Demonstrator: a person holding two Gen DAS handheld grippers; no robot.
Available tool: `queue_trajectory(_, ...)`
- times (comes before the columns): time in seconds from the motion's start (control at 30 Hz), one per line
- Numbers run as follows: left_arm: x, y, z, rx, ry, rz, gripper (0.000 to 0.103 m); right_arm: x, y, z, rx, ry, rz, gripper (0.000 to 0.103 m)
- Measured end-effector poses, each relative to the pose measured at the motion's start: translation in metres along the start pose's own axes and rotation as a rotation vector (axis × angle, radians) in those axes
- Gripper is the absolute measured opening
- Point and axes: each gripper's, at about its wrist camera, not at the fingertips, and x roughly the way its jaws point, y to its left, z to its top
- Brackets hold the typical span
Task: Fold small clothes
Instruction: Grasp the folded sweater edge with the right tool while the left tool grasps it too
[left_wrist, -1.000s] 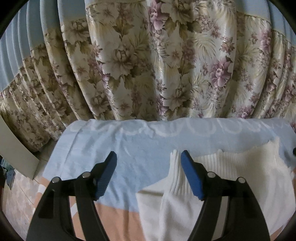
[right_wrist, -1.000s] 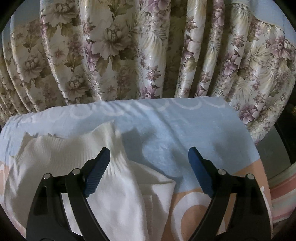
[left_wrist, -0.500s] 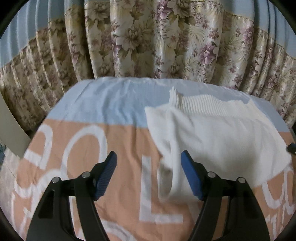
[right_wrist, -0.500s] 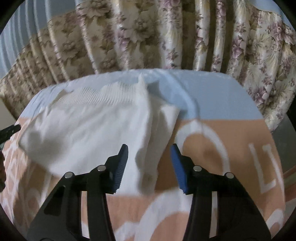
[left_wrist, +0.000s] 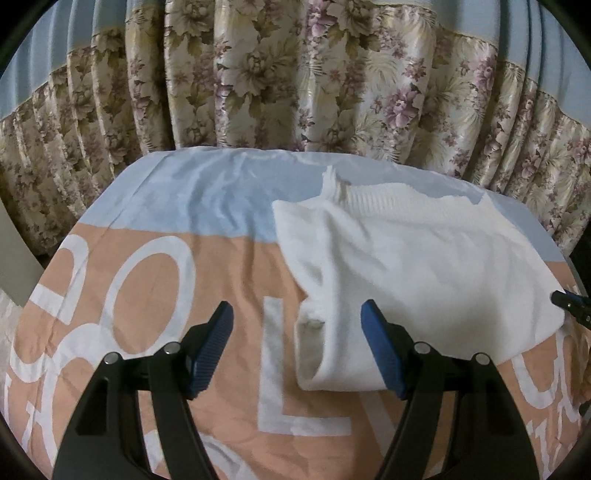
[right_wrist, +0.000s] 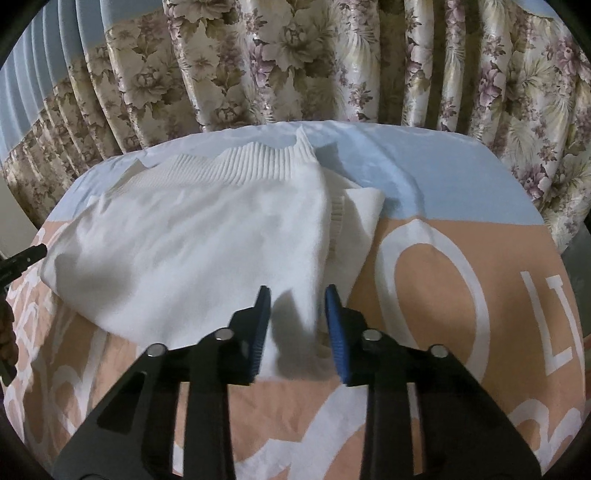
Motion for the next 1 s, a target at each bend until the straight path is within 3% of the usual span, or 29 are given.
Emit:
queue_trajectory(0.13, 0.006, -0.005, 0.002, -0.001, 0.024, 0.005, 0.072, 0.002, 0.003, 0.0, 0.0, 0.009, -0.006, 0.021)
queue_trajectory(0.2, 0.013, -0.008, 0.001, 0.011, 0.041, 0.014, 0.067, 0.003, 0.002, -0.001, 0.003, 0.011, -0.009, 0.02)
queue_trajectory(0.27, 0.019, -0.009, -0.001, 0.001, 0.063, 0.006, 0.046, 0.003, 0.002, -0.001, 0.009, 0.012, -0.011, 0.02)
queue_trajectory(0.37, 0.024, -0.013, -0.003, 0.004, 0.078, 0.002, 0.025, 0.004, 0.0, -0.003, 0.016, 0.013, -0.013, 0.02)
queue_trajectory(0.5, 0.019, -0.021, -0.004, 0.013, 0.063, 0.0, 0.01, 0.003, -0.001, -0.005, 0.03, 0.016, -0.016, 0.02)
queue_trajectory(0.63, 0.011, -0.023, -0.002, 0.012, 0.043, -0.009, 0.007, -0.002, 0.0, -0.007, 0.027, 0.007, -0.014, 0.016)
queue_trajectory(0.7, 0.007, -0.024, -0.001, 0.017, 0.035, -0.011, 0.007, -0.003, 0.0, -0.008, 0.023, 0.007, -0.01, 0.008)
queue_trajectory(1.0, -0.011, -0.02, -0.009, 0.006, 0.03, -0.027, 0.007, -0.019, -0.003, -0.019, 0.014, -0.011, 0.013, 0.007)
